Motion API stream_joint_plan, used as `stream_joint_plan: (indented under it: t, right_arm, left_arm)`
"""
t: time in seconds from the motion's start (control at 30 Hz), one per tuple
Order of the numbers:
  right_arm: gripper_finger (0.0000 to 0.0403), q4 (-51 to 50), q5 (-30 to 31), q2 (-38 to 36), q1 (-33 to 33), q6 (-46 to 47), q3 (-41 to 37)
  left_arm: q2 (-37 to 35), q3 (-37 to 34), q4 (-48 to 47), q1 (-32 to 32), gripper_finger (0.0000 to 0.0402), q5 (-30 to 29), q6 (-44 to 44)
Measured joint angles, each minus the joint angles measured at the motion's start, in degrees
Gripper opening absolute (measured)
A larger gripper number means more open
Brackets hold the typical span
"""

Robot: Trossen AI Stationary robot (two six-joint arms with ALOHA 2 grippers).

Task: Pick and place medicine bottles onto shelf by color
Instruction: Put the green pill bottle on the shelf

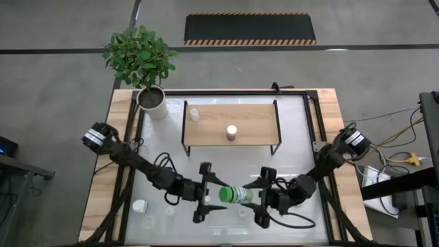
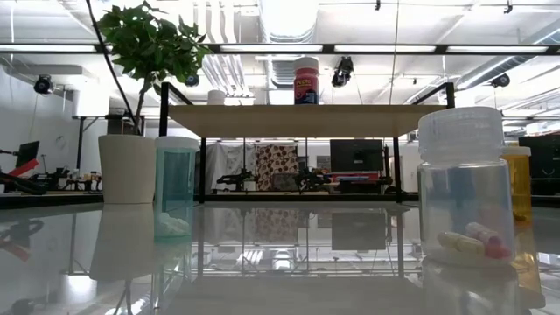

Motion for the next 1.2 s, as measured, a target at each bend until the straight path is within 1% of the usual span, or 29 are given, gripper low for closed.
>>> stream_joint_plan:
  t: [0.07,0.3,0.47,0.57,0.8,0.9,1.03,1.13,1.2]
  right_arm:
    - [0.0221,0.1,-0.5,0.6,-0.4,1.0,0.3]
    - [0.0221,-2.2,0.0,0.6,-1.7,3.0,0.3]
    - [0.0221,-2.7,0.4,1.0,-1.7,2.9,0.3]
    - [0.0222,-3.4,0.6,1.0,-1.7,2.7,0.3]
    - [0.0226,-5.4,1.8,0.7,-1.5,2.7,0.3]
    - [0.0245,-6.7,4.4,-0.1,-0.9,4.5,0.3]
    - [0.0281,-12.3,10.7,-2.5,0.5,7.1,0.2]
    - [0.0305,-21.2,15.4,-5.5,2.0,11.7,0.2]
    - [0.0317,-29.4,17.4,-8.3,2.9,16.8,0.2]
  left_arm:
    - [0.8,0.8,-0.1,0.5,0.0288,1.6,-0.7]
    - [4.8,4.3,-0.2,2.1,0.0288,1.4,-1.8]
    - [5.2,5.4,-0.2,2.3,0.0282,1.6,-1.3]
    - [5.2,5.2,-0.2,2.3,0.0258,1.5,-1.2]
    - [5.1,4.7,-0.6,2.3,0.0166,1.1,-1.6]
    - [5.0,4.7,-1.2,2.3,0.0165,0.1,-1.7]
    - [3.5,4.7,-7.2,2.0,0.0165,-4.5,-3.1]
    - [1.1,4.7,-17.2,1.9,0.0165,-6.5,-6.6]
    - [-1.1,4.7,-27.1,1.7,0.0168,-6.5,-10.3]
